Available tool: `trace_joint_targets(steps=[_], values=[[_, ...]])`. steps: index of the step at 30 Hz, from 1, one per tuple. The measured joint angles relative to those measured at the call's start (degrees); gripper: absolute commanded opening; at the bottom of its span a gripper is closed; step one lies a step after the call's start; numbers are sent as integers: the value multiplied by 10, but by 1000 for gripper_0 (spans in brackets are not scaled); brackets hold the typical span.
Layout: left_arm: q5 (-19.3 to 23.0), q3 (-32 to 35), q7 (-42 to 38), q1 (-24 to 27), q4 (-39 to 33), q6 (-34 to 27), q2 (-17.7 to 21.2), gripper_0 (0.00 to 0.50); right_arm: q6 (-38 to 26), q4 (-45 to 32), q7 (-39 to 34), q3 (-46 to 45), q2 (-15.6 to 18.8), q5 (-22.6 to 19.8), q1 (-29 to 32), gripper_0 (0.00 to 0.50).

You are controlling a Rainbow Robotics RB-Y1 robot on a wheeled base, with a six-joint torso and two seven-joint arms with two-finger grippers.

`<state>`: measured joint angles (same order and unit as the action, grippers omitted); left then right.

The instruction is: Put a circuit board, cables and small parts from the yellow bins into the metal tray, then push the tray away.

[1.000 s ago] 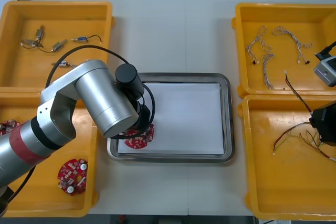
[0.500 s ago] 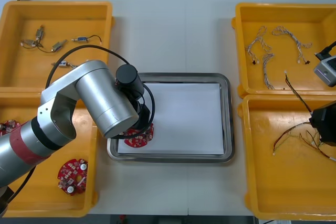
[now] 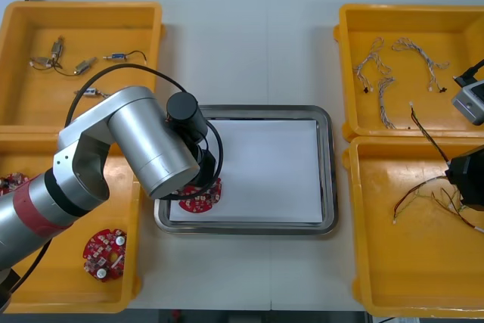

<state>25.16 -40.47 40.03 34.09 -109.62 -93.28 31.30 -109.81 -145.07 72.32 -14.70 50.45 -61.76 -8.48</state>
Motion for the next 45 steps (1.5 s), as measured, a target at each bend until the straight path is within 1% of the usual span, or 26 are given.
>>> trace_joint_targets(steps=[4, 7, 10, 13, 16, 21, 25, 29, 32, 35, 39, 42, 45], values=[[21, 15, 0, 1, -19, -33, 0, 500, 0, 0, 0, 0, 0, 0, 0, 0], [44, 35, 0, 3, -37, -55, 0, 500, 0, 0, 0, 0, 0, 0, 0, 0], [65, 53, 0, 9, -48, -61, 0, 500, 0, 0, 0, 0, 0, 0, 0, 0], [71, 63, 0, 16, -53, -64, 0, 500, 0, 0, 0, 1, 0, 0, 0, 0], [84, 74, 0, 28, -53, -74, 0, 500, 0, 0, 0, 3, 8, -2, 0, 0], [129, 116, 0, 52, -54, -109, 3, 500, 0, 0, 0, 13, 27, -30, -1, 0], [157, 157, 0, 66, -54, -132, 20, 500, 0, 0, 0, 31, 30, -42, -12, 0], [180, 182, 0, 73, -49, -135, 56, 500, 0, -3, 2, 75, 30, -42, -45, 0], [188, 185, 0, 81, -33, -134, 81, 500, 0, -7, 14, 119, 31, -40, -74, 0], [190, 186, 1, 91, -2, -128, 95, 500, 0, -9, 14, 160, 31, -33, -100, 0], [192, 191, 3, 104, 43, -113, 103, 500, 0, -9, 14, 208, 31, -20, -127, 0], [192, 207, 14, 110, 75, -108, 103, 500, 0, -9, 17, 243, 31, -10, -144, 0], [192, 228, 46, 113, 105, -101, 103, 500, 0, -9, 70, 277, 31, 5, -163, 0]])
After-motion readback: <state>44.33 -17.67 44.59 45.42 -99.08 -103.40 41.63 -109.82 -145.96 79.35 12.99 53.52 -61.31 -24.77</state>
